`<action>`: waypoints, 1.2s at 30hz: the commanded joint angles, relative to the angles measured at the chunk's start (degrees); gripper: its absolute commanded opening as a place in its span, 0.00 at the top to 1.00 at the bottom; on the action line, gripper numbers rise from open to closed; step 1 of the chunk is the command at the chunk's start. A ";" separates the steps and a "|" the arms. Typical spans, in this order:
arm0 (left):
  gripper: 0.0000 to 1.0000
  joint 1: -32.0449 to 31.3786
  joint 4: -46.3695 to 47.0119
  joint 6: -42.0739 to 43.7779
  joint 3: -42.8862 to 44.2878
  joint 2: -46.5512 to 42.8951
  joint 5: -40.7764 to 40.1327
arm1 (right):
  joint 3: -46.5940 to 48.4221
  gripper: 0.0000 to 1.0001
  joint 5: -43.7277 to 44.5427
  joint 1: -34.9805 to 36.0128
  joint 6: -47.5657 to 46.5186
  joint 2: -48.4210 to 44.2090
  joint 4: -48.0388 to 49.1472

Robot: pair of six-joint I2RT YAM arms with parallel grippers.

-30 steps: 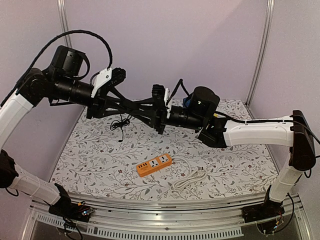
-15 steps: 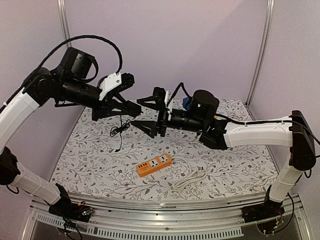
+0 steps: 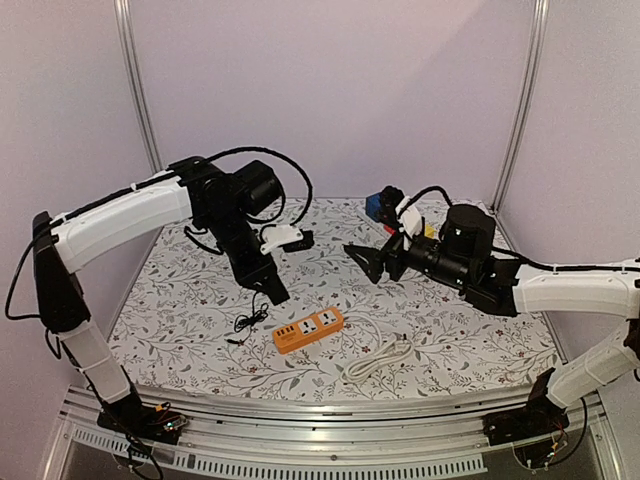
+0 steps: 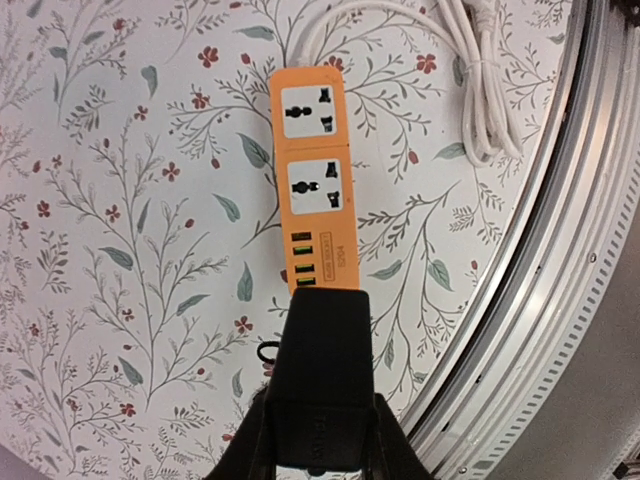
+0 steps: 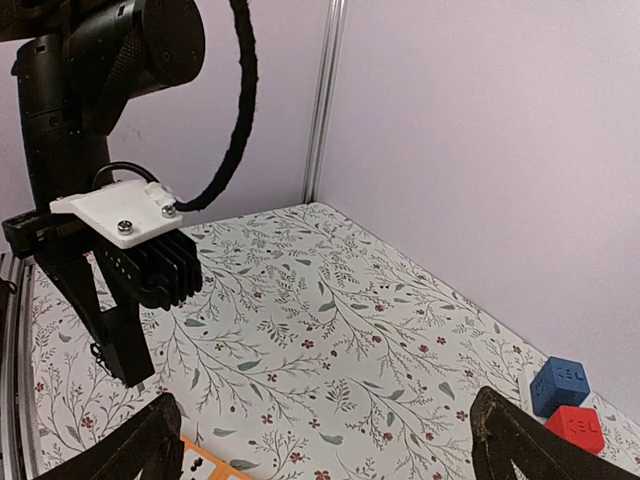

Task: Insert the plug

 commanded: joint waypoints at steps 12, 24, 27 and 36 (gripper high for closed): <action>1.00 -5.44 2.75 -7.61 2.94 15.74 0.66 | -7.74 0.01 11.62 -1.30 -5.22 -8.12 -7.71; 1.00 -6.67 4.31 -8.01 6.32 20.89 -2.52 | -8.66 0.01 11.20 -1.60 -6.63 -7.69 -7.75; 1.00 -6.67 3.97 -8.14 8.07 22.43 -3.56 | -9.00 0.01 11.18 -1.66 -6.92 -8.13 -7.76; 1.00 -6.61 1.46 -8.19 7.41 24.87 -3.47 | -10.61 0.01 12.02 -1.89 -7.39 -10.14 -7.82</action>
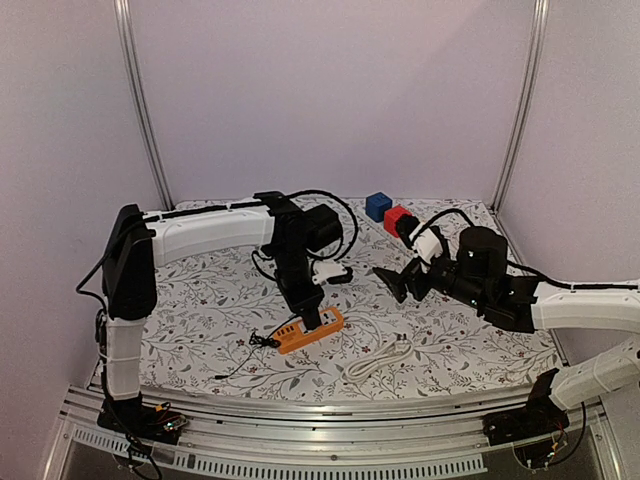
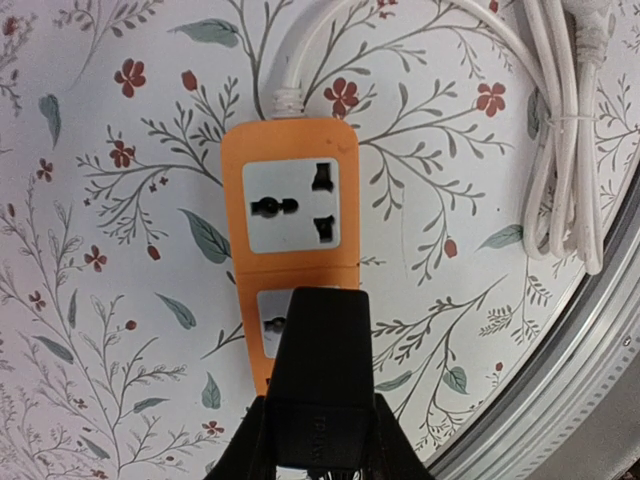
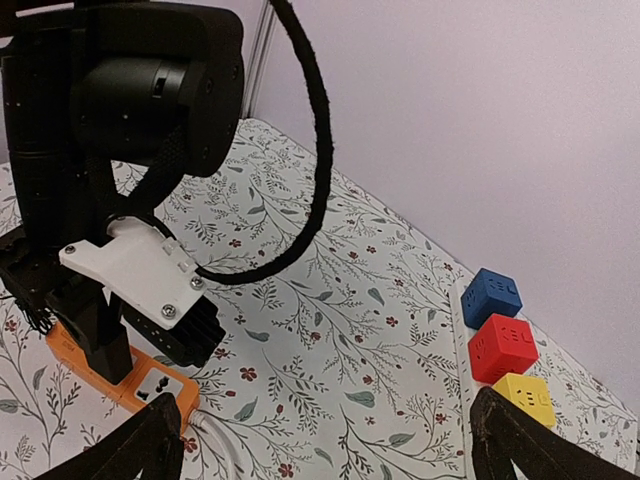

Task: Insert the plug

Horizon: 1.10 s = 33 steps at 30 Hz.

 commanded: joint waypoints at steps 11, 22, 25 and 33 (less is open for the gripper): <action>1.00 -0.77 -4.30 0.81 -4.12 -0.42 -1.21 | -1.03 0.01 1.24 -0.90 -1.29 -2.69 -0.37; 1.00 -0.81 -3.39 1.04 -4.42 0.78 -4.20 | -0.43 0.01 0.87 -0.89 -1.73 -3.28 -0.86; 1.00 -0.94 -1.87 0.44 -5.17 1.61 -3.23 | -0.32 0.01 0.78 -0.87 -1.55 -3.59 -1.18; 1.00 -1.58 4.50 3.27 -17.83 -0.17 -4.60 | -1.63 0.01 1.54 -0.90 -1.38 -5.86 -2.05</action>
